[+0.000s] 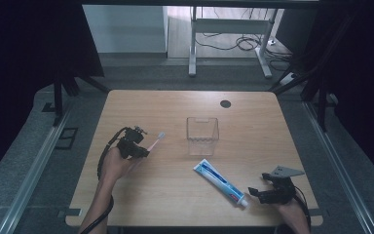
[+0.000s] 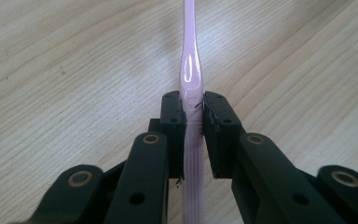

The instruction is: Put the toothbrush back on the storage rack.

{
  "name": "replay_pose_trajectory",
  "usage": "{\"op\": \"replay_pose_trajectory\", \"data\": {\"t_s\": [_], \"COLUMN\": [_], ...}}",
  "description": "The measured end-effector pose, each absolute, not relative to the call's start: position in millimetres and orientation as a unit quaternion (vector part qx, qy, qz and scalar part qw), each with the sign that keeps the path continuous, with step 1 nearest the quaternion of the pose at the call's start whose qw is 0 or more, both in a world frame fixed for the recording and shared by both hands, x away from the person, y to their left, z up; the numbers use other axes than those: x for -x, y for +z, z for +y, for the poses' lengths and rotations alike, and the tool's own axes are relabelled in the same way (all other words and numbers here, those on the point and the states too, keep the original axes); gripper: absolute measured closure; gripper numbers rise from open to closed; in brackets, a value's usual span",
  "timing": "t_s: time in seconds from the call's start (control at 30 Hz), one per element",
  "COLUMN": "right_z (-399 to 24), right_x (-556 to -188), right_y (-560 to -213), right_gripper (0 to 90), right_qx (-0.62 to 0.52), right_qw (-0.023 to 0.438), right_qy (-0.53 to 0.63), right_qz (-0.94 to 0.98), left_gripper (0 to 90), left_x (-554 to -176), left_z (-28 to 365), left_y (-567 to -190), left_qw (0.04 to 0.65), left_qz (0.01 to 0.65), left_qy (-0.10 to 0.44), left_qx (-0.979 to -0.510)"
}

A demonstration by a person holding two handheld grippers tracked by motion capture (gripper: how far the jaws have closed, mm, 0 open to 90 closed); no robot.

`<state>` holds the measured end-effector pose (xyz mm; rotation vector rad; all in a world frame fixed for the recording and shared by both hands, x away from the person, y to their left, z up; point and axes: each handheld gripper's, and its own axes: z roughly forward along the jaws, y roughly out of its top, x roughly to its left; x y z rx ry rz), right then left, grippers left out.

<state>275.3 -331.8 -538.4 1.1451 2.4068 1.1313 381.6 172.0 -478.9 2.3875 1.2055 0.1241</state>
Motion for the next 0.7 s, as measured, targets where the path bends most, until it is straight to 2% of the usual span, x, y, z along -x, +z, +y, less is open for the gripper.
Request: {"op": "replay_pose_trajectory", "data": {"t_s": [0.7], "right_z": [-332], "right_x": [-275], "right_y": [-538], "right_gripper": [8.9], "right_qx": [-0.398], "right_qw": [0.124], "right_qy": [0.392], "right_qz": [0.820], "left_gripper": [78.8], "left_x": [-373], "left_z": [172], "left_y": [-445], "left_qw": [0.293], "left_qz": [0.424], "left_qy": [0.070], "left_qx": [-0.854]}}
